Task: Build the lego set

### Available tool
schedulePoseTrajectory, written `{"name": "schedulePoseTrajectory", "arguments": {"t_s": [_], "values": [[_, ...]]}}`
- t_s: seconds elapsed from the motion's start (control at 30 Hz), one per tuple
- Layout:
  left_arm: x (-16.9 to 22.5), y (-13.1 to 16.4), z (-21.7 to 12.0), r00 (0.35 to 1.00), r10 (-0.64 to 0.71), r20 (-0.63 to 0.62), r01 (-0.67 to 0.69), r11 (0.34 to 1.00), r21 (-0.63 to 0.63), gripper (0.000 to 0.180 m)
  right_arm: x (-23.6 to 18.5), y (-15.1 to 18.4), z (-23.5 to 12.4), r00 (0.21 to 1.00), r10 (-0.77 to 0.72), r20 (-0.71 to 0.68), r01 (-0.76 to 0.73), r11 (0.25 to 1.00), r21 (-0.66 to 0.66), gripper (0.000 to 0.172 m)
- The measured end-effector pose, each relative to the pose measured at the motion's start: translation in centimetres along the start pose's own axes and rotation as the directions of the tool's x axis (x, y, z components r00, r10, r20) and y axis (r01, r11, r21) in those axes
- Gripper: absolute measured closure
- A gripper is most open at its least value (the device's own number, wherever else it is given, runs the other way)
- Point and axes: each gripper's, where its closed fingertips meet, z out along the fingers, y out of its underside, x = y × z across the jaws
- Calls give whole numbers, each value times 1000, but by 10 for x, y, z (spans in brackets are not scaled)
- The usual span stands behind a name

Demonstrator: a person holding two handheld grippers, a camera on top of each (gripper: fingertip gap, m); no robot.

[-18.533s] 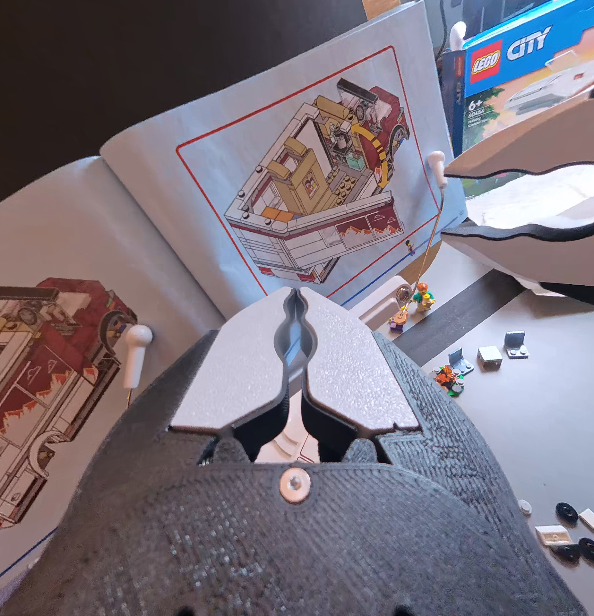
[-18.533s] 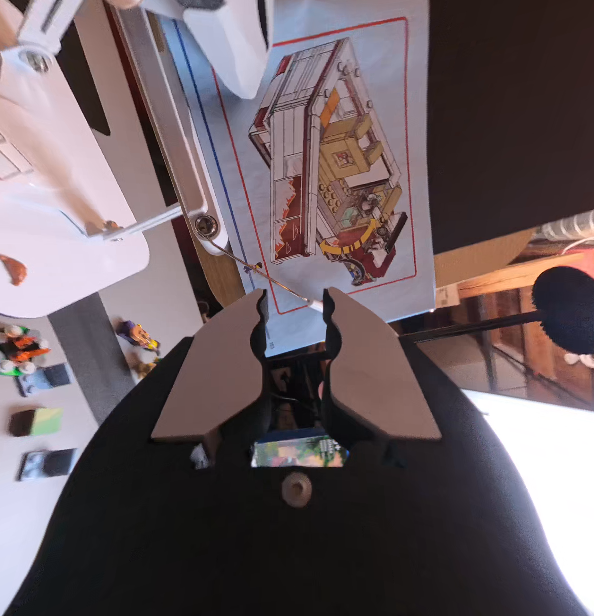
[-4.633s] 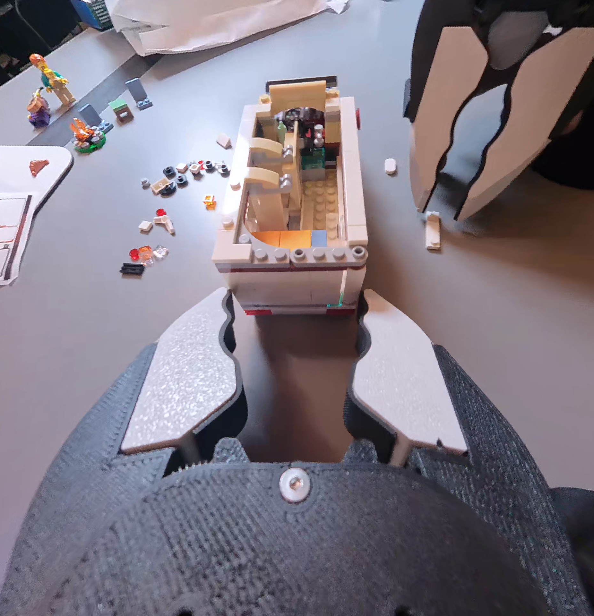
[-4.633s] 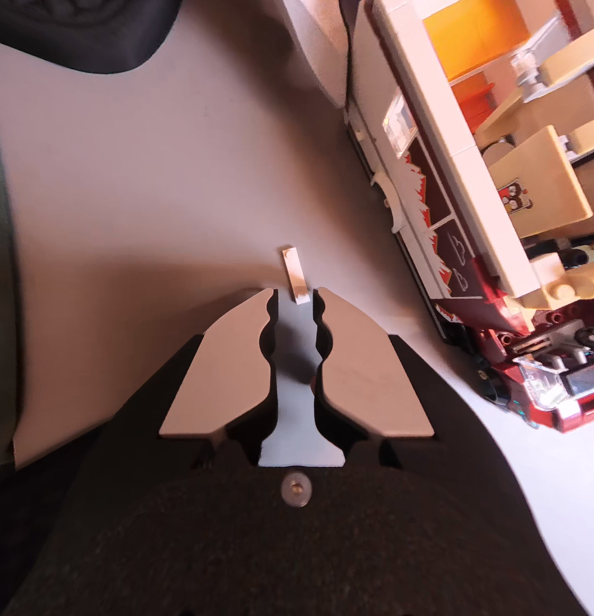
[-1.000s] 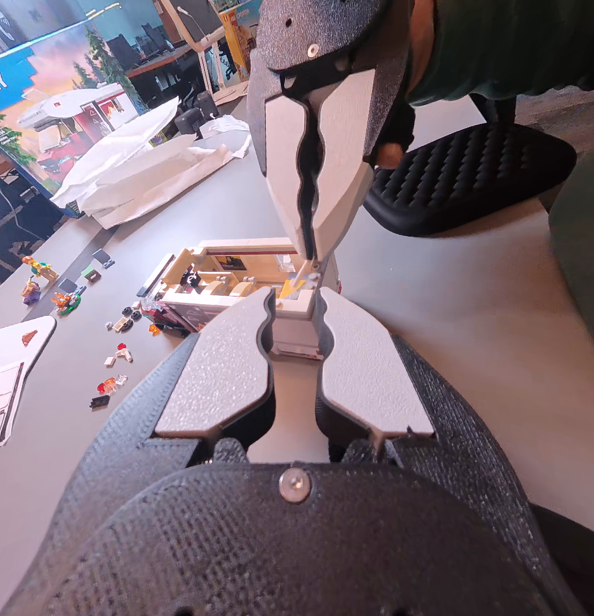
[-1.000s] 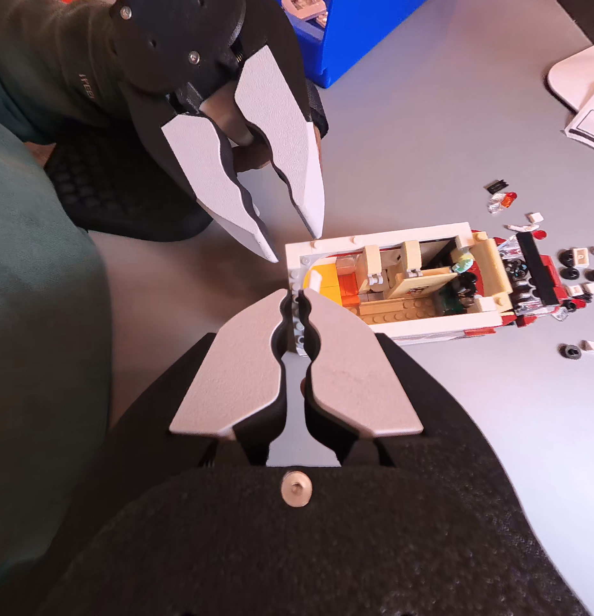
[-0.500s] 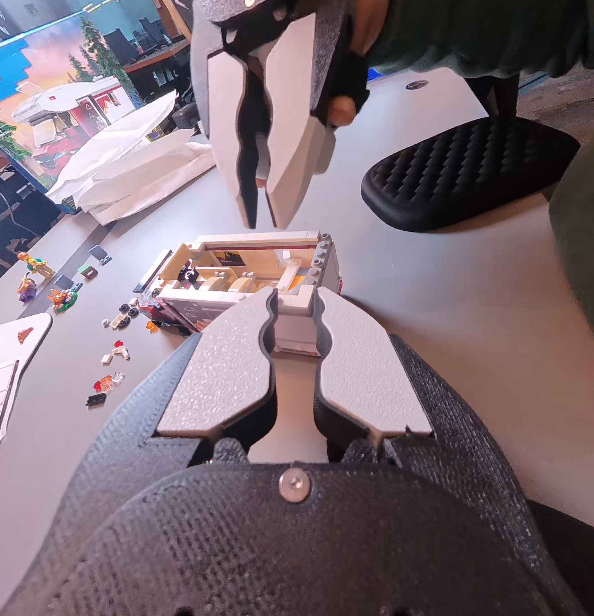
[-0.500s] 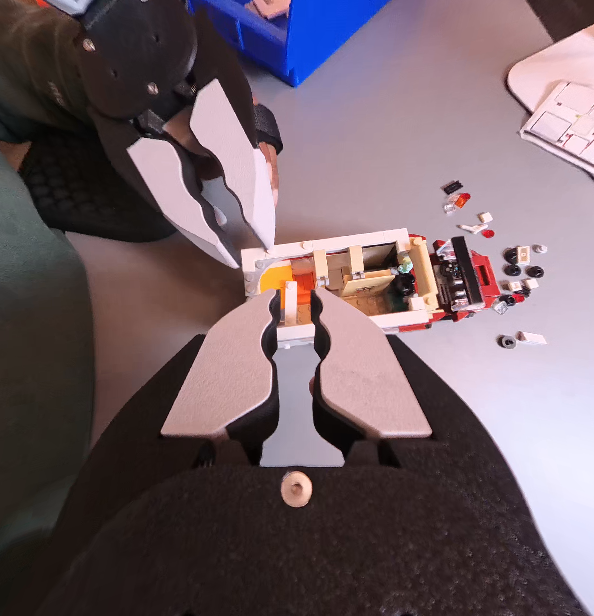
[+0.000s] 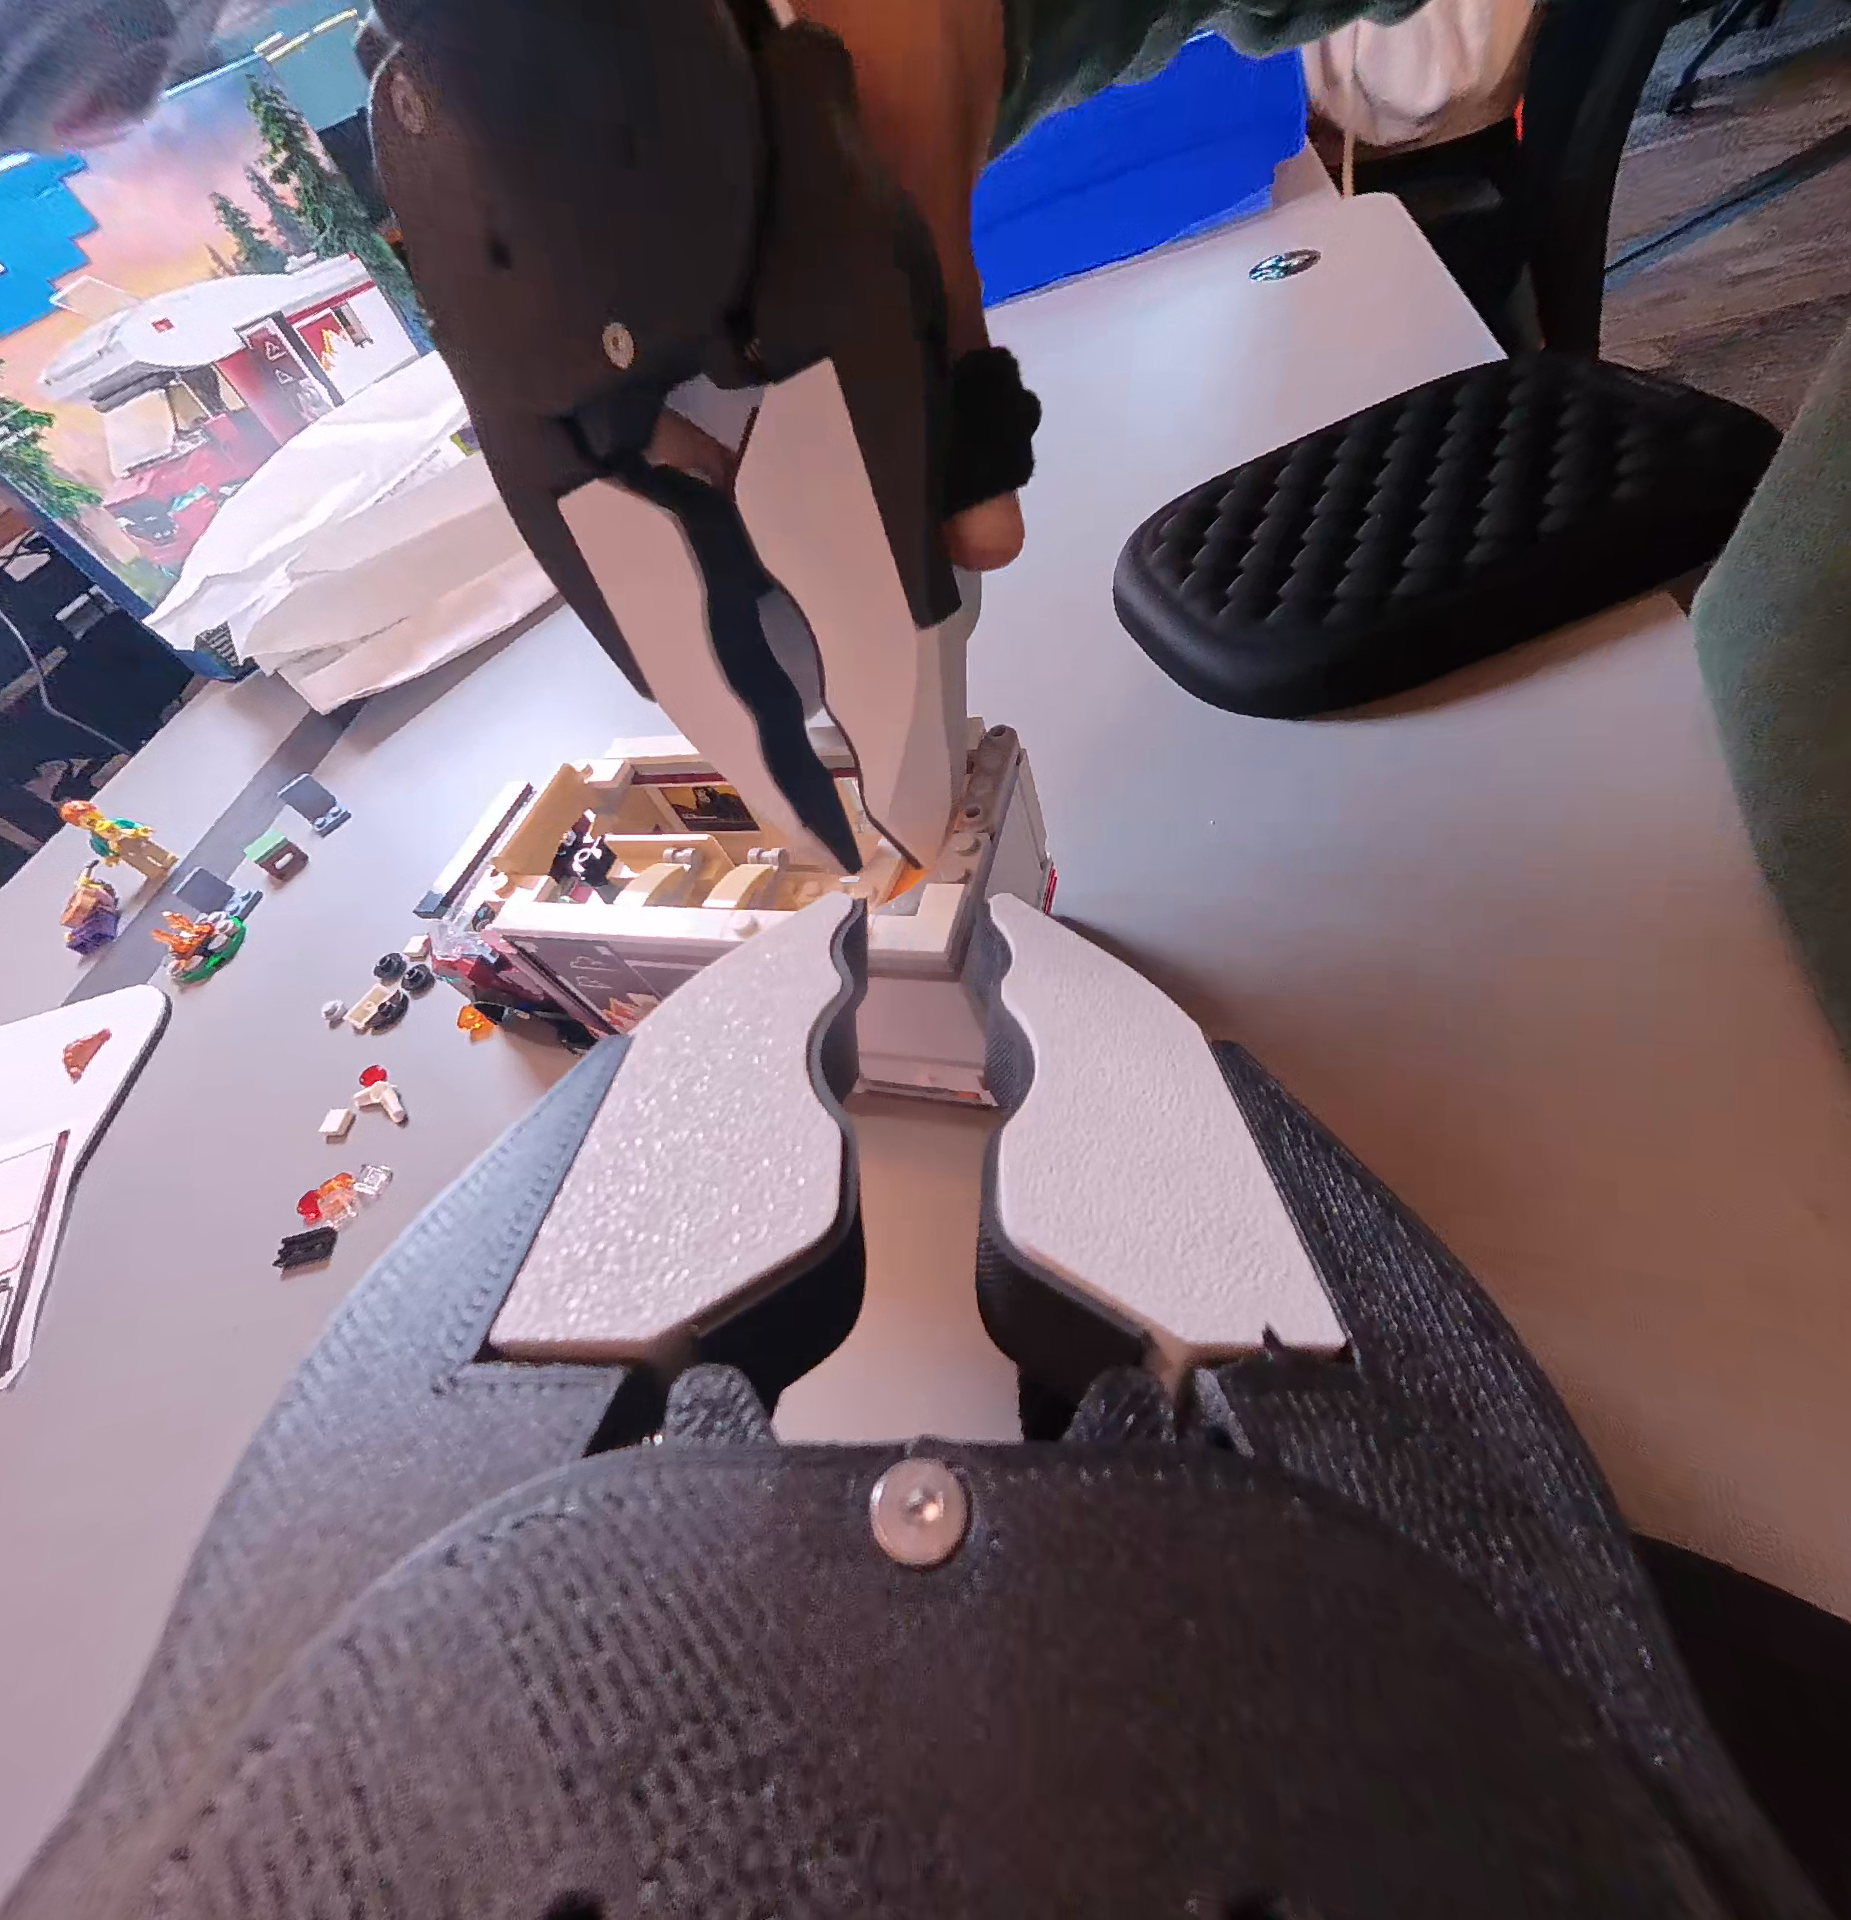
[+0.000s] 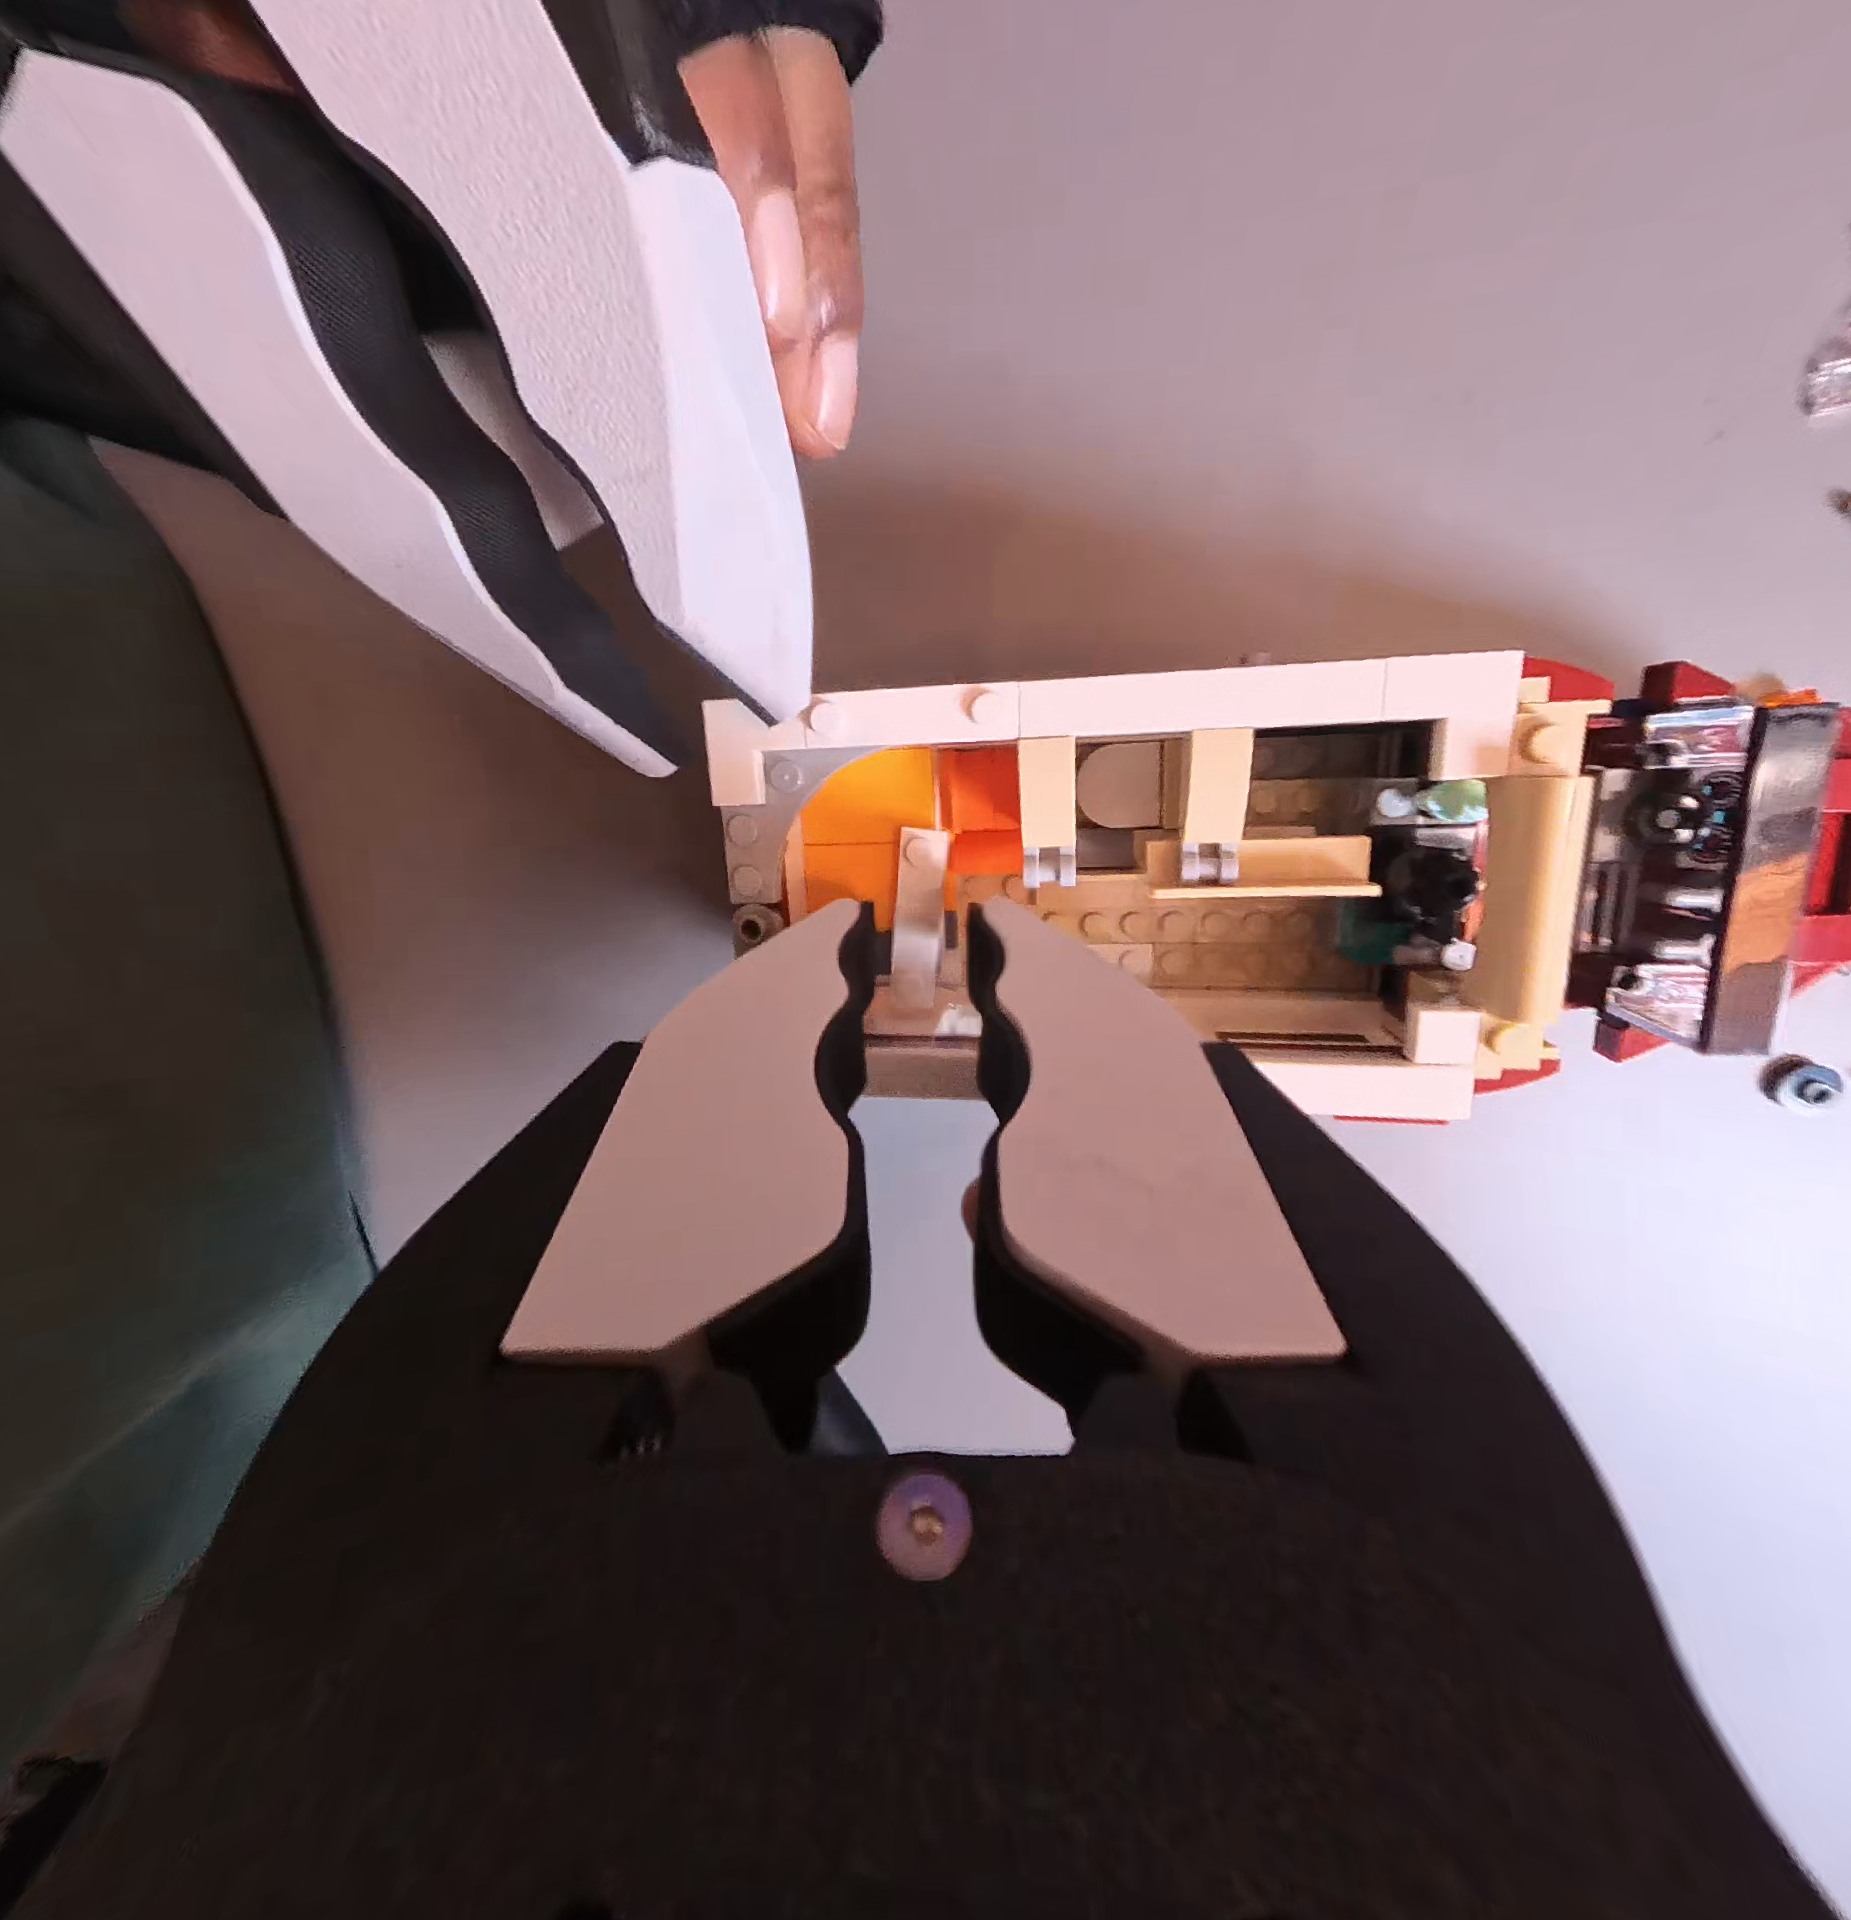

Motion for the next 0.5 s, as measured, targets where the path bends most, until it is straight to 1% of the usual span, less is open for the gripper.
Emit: {"name": "schedulePoseTrajectory", "arguments": {"t_s": [0.07,0.23,0.33,0.4,0.5], "values": [[0,0,0,1000,3,1,-3,1000,-1,161,0,-1,0,1000,1,5,-1,1000,8,164],[-1,1,0,1000,-2,6,2,1000,-5,161,-3,-1,-3,999,-32,-6,33,999,33,164],[-2,1,0,1000,-4,9,4,1000,-2,161,-5,-7,-16,998,-48,-26,50,995,81,164],[-2,0,0,1000,-3,12,3,1000,1,161,-14,-11,-24,998,-58,-8,59,993,107,164],[-1,-1,1,1000,1,15,-1,1000,7,162,-25,-10,-21,997,-79,6,78,993,93,164]]}}
